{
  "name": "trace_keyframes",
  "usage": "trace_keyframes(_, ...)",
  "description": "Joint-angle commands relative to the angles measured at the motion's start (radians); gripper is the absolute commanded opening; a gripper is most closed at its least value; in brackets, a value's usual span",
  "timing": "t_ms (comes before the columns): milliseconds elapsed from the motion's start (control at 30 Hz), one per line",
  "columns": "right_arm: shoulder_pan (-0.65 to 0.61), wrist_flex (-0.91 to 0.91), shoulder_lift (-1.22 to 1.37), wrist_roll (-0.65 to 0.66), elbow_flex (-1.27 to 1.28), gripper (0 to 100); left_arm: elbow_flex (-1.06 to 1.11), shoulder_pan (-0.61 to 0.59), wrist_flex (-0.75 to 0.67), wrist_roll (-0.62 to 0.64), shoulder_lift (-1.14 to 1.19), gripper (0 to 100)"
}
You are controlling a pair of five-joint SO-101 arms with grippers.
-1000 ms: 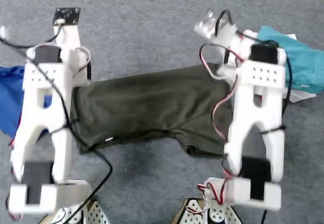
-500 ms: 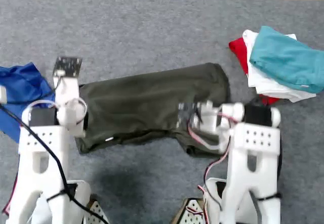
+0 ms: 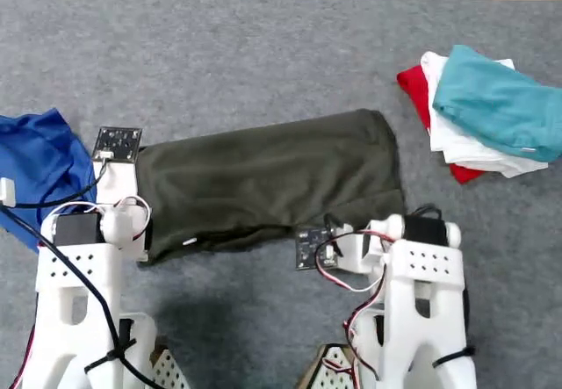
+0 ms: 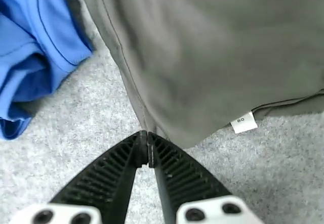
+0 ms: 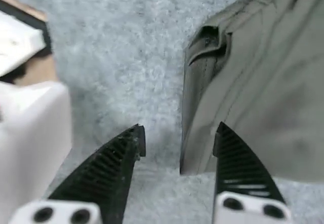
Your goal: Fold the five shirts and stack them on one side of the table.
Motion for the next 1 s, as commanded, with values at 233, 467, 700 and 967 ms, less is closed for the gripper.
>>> trace_keyframes(233, 0.019, -0.235, 0.202, 0.009, 0.047, 23.1, 0.000, -0.008, -0.017, -0.005, -0.018, 2)
trace_keyframes(467, 0.021, -0.331, 0.372, 0.003, 0.021, 8.7, 0.000, -0.008, -0.017, -0.005, -0.018, 2)
trace_keyframes(700, 0.062, -0.322, 0.390, 0.003, -0.065, 0.5, 0.000, -0.008, -0.021, -0.005, -0.018, 2)
trace_keyframes(967, 0.042, -0.143, 0.392, 0.003, -0.312, 0.4, 0.000, -0.006, -0.021, -0.005, -0.018, 2)
